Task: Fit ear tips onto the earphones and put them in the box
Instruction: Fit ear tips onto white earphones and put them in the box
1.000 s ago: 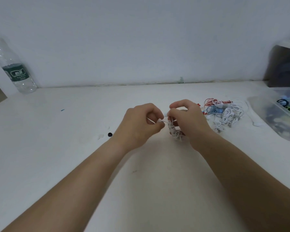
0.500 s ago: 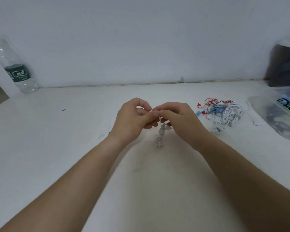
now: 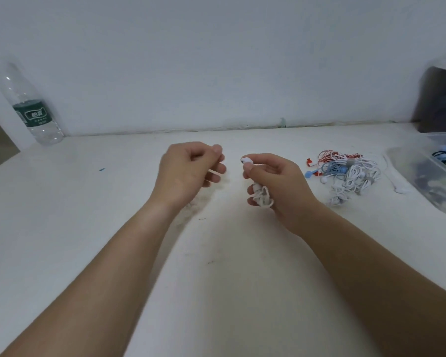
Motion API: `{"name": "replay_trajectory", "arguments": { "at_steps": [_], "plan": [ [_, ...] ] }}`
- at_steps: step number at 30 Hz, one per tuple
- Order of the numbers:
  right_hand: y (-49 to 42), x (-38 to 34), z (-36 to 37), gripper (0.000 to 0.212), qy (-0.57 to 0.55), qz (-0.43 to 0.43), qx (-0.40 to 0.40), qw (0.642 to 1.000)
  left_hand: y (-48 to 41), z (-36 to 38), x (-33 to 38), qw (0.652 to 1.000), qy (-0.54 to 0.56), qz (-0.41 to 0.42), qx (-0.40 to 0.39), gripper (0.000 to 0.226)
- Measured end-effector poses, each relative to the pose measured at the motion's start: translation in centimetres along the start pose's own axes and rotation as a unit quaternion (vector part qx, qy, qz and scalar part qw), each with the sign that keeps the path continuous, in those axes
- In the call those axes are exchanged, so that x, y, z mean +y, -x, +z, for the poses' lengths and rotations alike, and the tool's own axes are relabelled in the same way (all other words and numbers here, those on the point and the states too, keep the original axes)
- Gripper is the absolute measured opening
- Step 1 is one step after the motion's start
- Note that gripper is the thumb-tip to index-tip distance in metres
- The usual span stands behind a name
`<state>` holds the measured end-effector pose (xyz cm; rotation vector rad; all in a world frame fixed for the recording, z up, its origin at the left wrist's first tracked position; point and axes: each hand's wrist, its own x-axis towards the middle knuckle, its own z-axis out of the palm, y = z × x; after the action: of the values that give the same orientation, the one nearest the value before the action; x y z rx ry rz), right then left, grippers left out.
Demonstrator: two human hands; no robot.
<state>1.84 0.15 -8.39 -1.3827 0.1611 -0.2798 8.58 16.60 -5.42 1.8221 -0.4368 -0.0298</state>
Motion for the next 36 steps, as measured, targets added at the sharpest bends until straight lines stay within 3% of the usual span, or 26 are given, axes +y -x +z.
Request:
{"name": "replay_trajectory", "arguments": {
  "at_steps": [4,9,15,30,36],
  "plan": [
    [-0.4,0.4,-0.5,0.021,-0.027,0.061,0.002,0.998,-1.4,-2.9,-1.5,0.99,-0.129,0.014,0.048,0.009],
    [-0.6,0.6,-0.4,0.023,-0.015,0.07,0.016,0.997,-1.7,-4.3,-2.8,0.961,-0.272,-0.025,-0.03,0.01],
    [-0.8,0.9,-0.6,0.012,0.023,0.06,0.009,0.998,-1.6,-3.6,-3.1,0.947,-0.295,-0.058,-0.111,0.006],
    [-0.7,1.0,-0.5,0.009,0.044,0.059,-0.003,0.997,-1.2,-4.3,-2.3,0.952,-0.287,-0.042,-0.092,0.008],
    [-0.9,1.1,-0.7,0.01,0.063,0.049,-0.007,0.997,-1.1,-4.5,-2.1,0.939,-0.309,-0.04,-0.147,0.011]
  ]
}}
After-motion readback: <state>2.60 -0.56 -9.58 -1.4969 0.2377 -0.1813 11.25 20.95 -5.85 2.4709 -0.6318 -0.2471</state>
